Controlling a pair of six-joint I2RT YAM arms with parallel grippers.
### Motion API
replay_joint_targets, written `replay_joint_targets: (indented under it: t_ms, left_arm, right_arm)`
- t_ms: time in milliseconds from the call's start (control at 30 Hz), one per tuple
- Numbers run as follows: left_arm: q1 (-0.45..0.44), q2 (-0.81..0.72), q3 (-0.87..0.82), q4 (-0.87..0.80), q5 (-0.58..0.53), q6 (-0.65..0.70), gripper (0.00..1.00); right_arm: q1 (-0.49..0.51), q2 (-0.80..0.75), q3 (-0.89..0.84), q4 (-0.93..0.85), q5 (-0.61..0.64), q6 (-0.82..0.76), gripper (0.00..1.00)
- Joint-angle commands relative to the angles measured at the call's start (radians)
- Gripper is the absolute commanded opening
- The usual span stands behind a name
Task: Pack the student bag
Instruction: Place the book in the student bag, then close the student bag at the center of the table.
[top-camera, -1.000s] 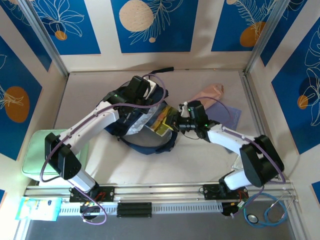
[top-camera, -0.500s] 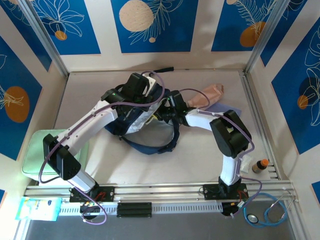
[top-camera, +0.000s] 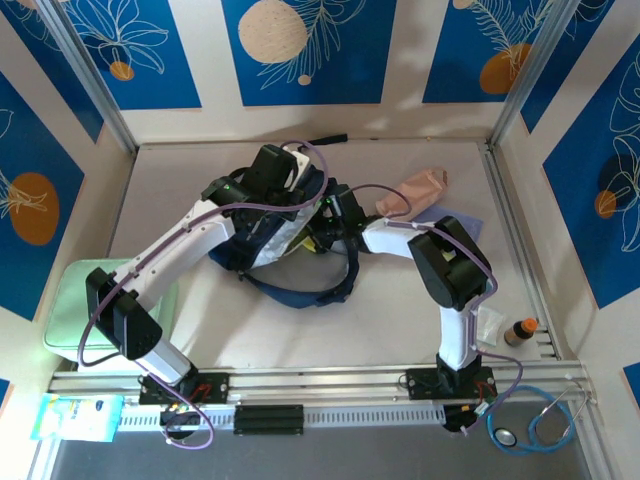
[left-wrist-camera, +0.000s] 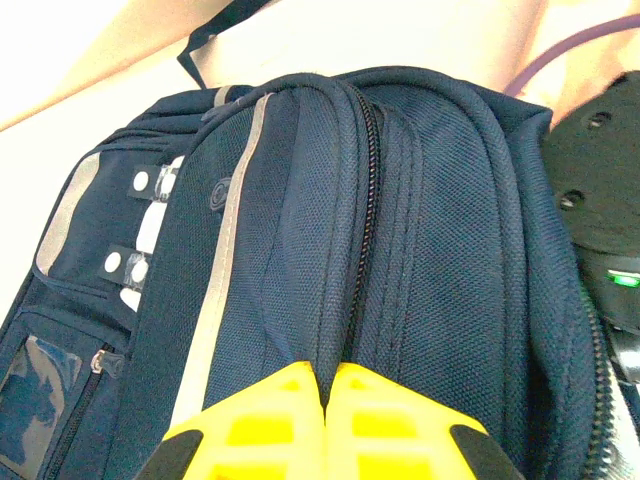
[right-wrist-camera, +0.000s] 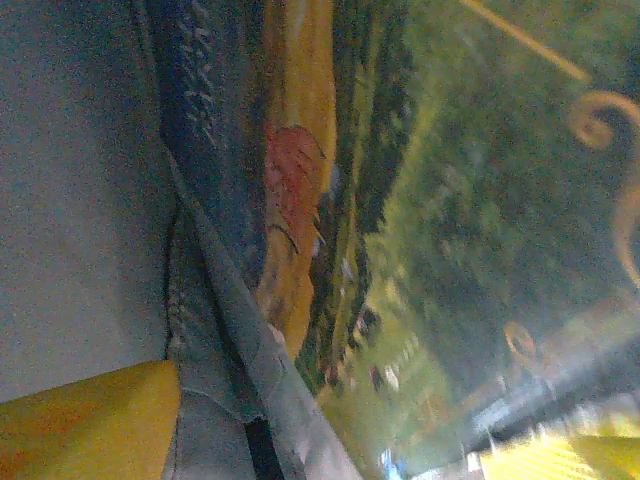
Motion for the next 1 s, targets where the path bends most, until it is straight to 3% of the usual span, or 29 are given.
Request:
replay_joint_targets:
  t_ms: [0, 267, 433, 533, 567, 633, 733, 833, 967]
  left_arm:
    - [0.014, -0.020, 0.046, 0.100, -0.005, -0.016, 0.00]
    - [0.052, -0.035, -0.062, 0.136, 0.032, -0.055, 0.00]
    - [0.078, -0.094, -0.252, 0.182, 0.053, -0.018, 0.00]
    - [0.080, -0.133, -0.385, 0.213, 0.179, 0.034, 0.00]
    - [0.080, -0.137, -0.409, 0.210, 0.226, 0.032, 0.09]
    - [0.076, -0.141, -0.443, 0.204, 0.308, 0.005, 0.39]
    - [0.062, -0.160, -0.493, 0.259, 0.309, -0.069, 0.65]
    - [0.060, -0.174, -0.517, 0.306, 0.274, -0.159, 0.82]
    - [0.060, -0.182, -0.521, 0.343, 0.261, -0.226, 0.91]
  right_arm:
    - [-0.013, -0.117, -0.068, -0.031, -0.051, 0.006, 0.78]
    - [-0.064, -0.360, -0.202, -0.207, -0.060, -0.065, 0.73]
    - [-0.125, -0.575, -0.255, -0.483, 0.145, -0.236, 0.74]
    - [-0.203, -0.655, -0.259, -0.612, 0.232, -0.349, 0.76]
    - [-0.239, -0.666, -0.256, -0.641, 0.232, -0.380, 0.76]
    - [-0.326, -0.674, -0.244, -0.693, 0.220, -0.453, 0.78]
    - [-0.441, -0.643, -0.213, -0.726, 0.214, -0.558, 0.80]
    - [-0.550, -0.565, -0.167, -0.748, 0.217, -0.649, 0.81]
    - [-0.695, -0.455, -0.117, -0.747, 0.206, -0.687, 0.85]
